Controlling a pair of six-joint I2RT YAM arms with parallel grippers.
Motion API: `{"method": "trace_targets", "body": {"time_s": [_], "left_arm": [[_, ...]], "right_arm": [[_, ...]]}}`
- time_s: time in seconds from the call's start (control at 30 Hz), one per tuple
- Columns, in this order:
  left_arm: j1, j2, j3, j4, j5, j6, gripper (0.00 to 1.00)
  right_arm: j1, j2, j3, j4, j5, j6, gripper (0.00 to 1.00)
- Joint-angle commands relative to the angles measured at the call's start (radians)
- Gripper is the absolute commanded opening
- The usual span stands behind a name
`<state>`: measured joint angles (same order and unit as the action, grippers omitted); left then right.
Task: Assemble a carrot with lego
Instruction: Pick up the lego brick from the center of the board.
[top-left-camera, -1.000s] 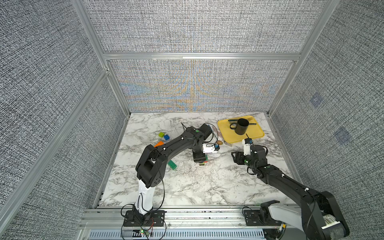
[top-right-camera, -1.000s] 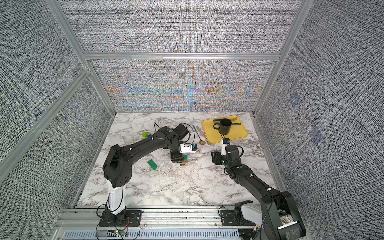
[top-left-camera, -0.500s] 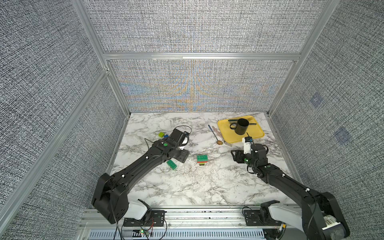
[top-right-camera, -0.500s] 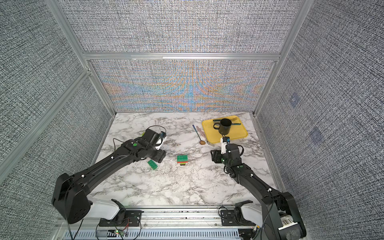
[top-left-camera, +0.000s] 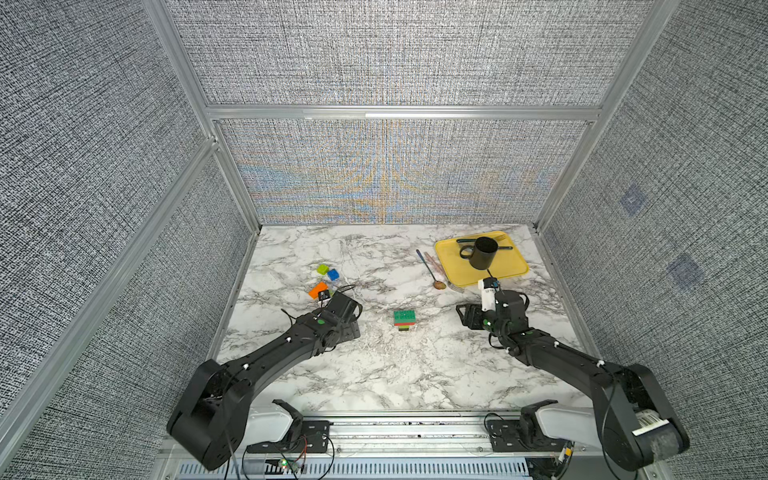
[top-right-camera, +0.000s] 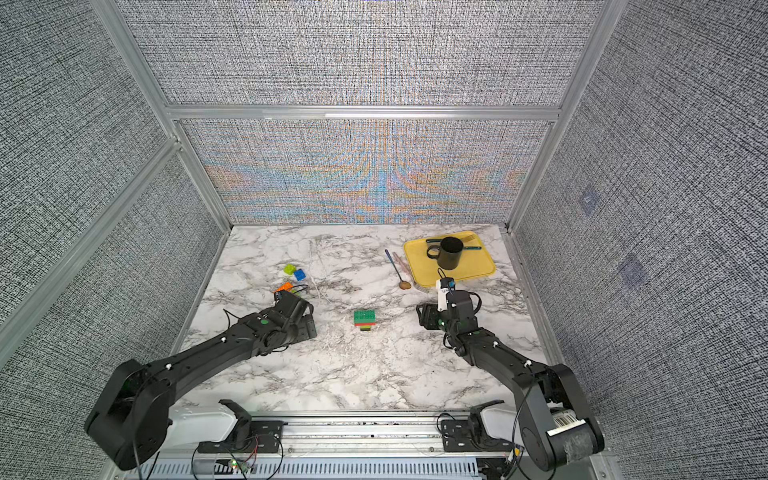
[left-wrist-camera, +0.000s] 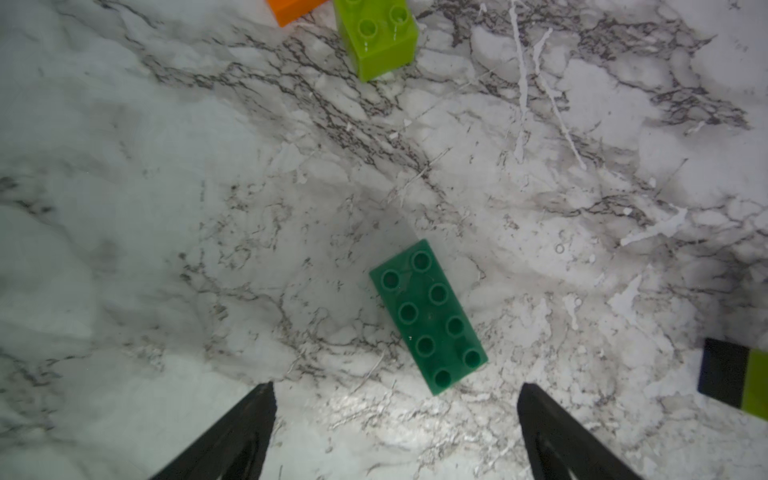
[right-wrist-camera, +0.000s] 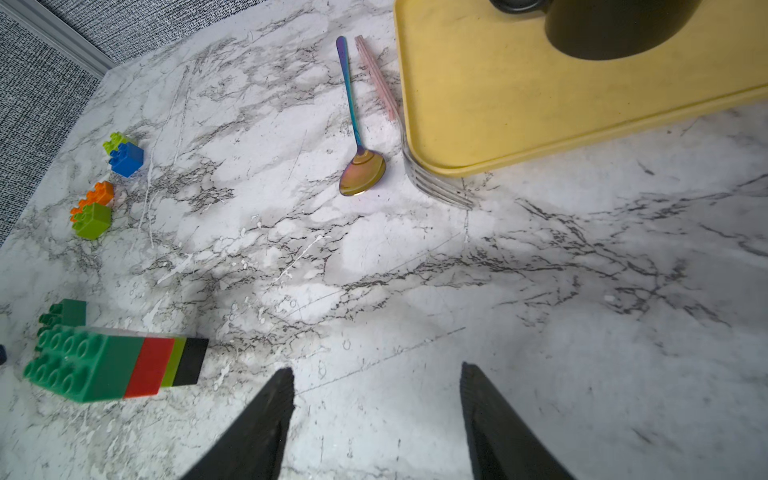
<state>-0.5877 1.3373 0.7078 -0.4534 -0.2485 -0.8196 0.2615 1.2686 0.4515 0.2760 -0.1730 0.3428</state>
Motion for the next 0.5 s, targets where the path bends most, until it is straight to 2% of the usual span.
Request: {"method": "trace_targets", "body": {"time_s": [0.0, 0.1, 0.33, 0.47], "left_arm": [[0.009, 0.076, 0.031, 0.087, 0.040, -0.005, 0.93], [0.017, 0.142, 0.039, 0.116, 0.050, -0.001, 0.91], [0.017, 0.279, 0.096, 0.122, 0.122, 0.017, 0.73], [0.008, 0.307, 0.108, 0.109, 0.108, 0.048, 0.65]], "right_arm": [[0.005, -0.001, 0.001, 0.033, -0.007, 0.006, 0.65], [0.005, -0.014, -0.002, 0.024, -0.001, 0.002, 0.65], [0.004, -0.022, -0.015, 0.020, 0.004, 0.004, 0.65], [0.005, -0.017, -0.017, 0.022, 0.003, 0.005, 0.65]]}}
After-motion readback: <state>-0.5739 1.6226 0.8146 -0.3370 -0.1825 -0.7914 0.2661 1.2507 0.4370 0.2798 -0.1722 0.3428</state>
